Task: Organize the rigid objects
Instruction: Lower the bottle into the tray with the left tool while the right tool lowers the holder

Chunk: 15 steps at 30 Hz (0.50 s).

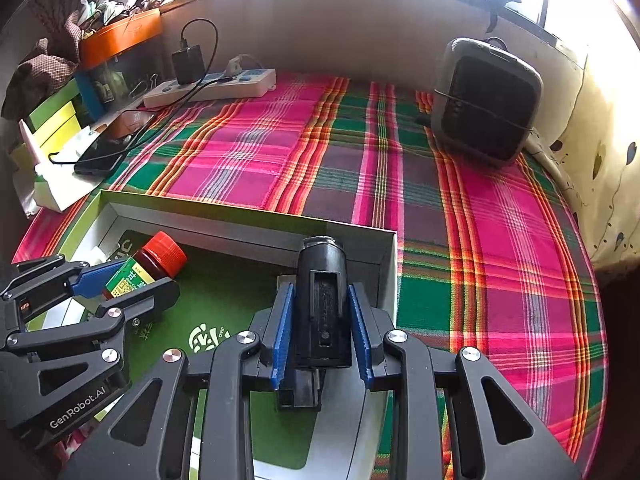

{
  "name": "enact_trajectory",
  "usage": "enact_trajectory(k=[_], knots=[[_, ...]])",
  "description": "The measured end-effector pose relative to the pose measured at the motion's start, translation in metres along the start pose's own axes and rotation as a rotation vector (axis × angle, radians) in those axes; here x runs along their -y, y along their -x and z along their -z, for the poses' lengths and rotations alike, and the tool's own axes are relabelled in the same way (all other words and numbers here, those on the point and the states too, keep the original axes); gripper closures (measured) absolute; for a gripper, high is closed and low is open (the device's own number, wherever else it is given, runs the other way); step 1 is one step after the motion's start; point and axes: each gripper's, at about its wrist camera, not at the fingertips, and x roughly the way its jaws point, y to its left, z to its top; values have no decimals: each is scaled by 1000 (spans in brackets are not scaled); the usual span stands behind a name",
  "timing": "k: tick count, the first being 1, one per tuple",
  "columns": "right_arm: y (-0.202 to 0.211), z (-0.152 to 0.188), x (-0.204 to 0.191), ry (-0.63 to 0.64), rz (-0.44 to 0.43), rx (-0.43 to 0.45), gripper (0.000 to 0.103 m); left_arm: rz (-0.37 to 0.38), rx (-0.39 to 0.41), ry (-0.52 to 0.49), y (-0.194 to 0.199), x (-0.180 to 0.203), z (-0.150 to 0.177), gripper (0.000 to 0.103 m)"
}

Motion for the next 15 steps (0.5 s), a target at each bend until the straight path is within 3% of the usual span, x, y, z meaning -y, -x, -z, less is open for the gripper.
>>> enact_trajectory(k=[8,15], knots=[[0,-1,0,-3,0,1,74,6,2,19,1,-2,1,71],[2,0,-1,-1,-5,6,71,18,9,32,4,-3,1,64]])
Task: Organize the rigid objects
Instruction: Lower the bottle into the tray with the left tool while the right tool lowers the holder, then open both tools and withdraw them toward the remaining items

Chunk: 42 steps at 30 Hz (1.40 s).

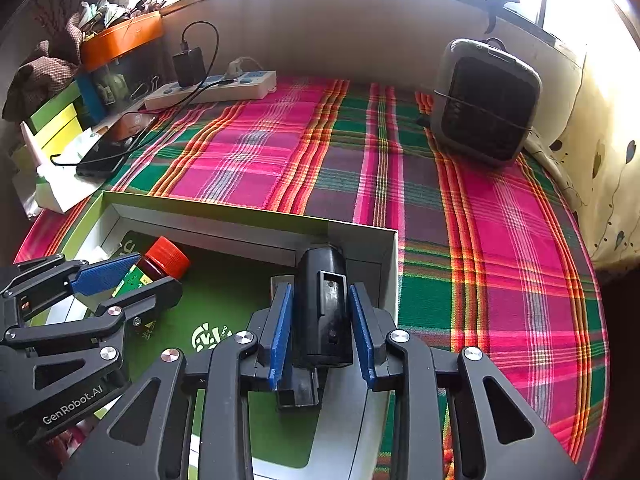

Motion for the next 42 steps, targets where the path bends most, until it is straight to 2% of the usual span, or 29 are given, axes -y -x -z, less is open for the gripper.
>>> enact_trajectory(k=[5,21,42], knots=[[6,1,-2,-1,-1,26,66,5,13,3,6,1,2,63],[34,13,-2,-26,-7,63,65,11,64,7,42,1,13,62],[90,62,0,-95,-42,122,65,4,124,93,101,-29,72,62]])
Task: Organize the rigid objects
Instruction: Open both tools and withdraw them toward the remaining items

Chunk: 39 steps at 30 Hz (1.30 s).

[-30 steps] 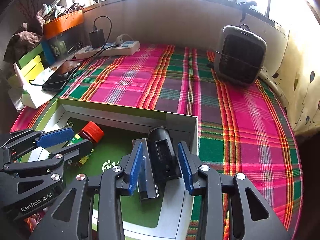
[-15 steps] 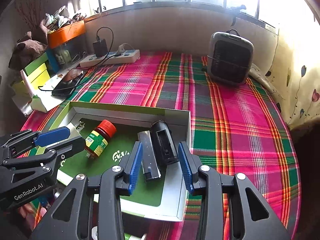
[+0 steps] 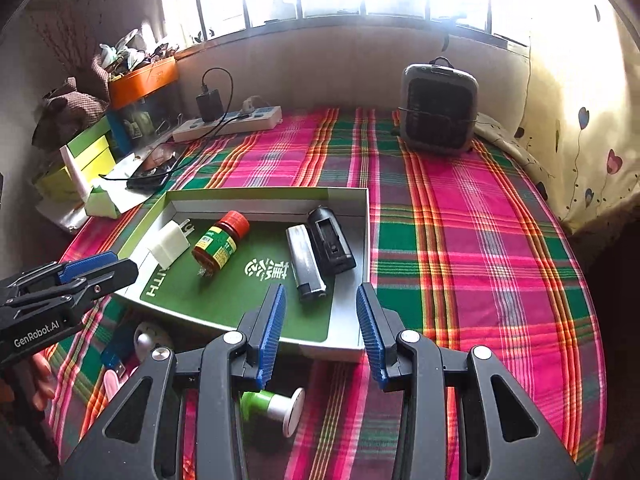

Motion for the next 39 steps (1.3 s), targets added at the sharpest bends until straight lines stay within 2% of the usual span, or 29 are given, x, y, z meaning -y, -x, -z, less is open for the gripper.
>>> enact_trajectory(k=[7,8,10,11,19,32,39], knots=[[14,23,-2,-21,-15,10,63,7,-12,44,13,-13,22,61],[16,26,-3,-25,-18,11,61,7,-11,48,15,-14,26,61],[17,31,-3,-26,-24,12,51,-2,-14,39,19,-12,34,61],[17,34,-2,-24,-23,9,50,-21,-11,26,22,-9,38,61],[20,52,6,-81,-24,-4,50,-42,-30,-68,29,16,63,59],[21,63,4,-90,-31,-16,50,-38,-87,-107,20,32,83,59],[21,64,2,-91,-37,-18,50,-63,-97,-112,23,29,89,59]])
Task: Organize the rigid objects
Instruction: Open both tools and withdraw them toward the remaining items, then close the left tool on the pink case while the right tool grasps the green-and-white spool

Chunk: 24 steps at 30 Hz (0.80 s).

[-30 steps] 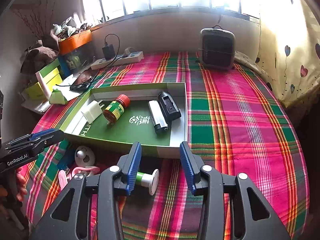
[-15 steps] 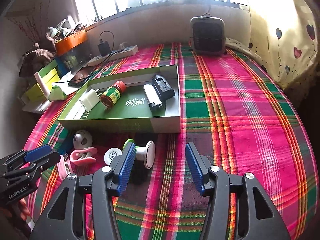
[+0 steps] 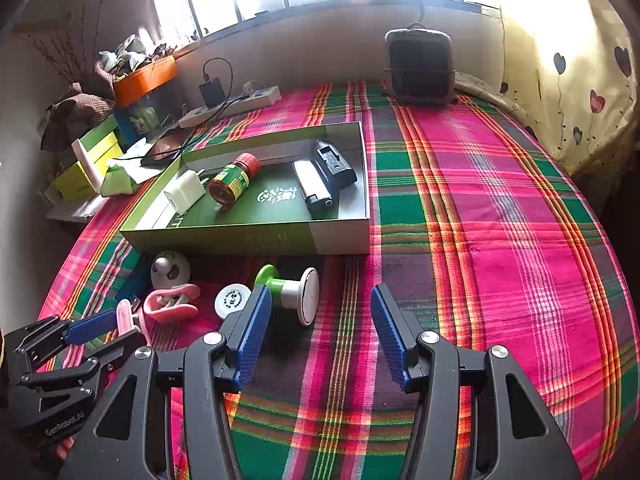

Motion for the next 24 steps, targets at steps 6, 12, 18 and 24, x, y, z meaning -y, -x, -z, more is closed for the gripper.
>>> enact_trajectory(k=[6,12,18,24], knots=[[-2,1,0,-2,-1,-7,50,-16,-8,18,2,-11,6,59],[-1,3,0,-10,-6,-9,50,9,-15,27,-5,-12,5,59],[0,7,-6,-1,-18,-15,50,4,4,10,-11,-6,0,59],[-2,6,-9,2,-18,-10,50,16,29,7,-14,-10,-4,59]])
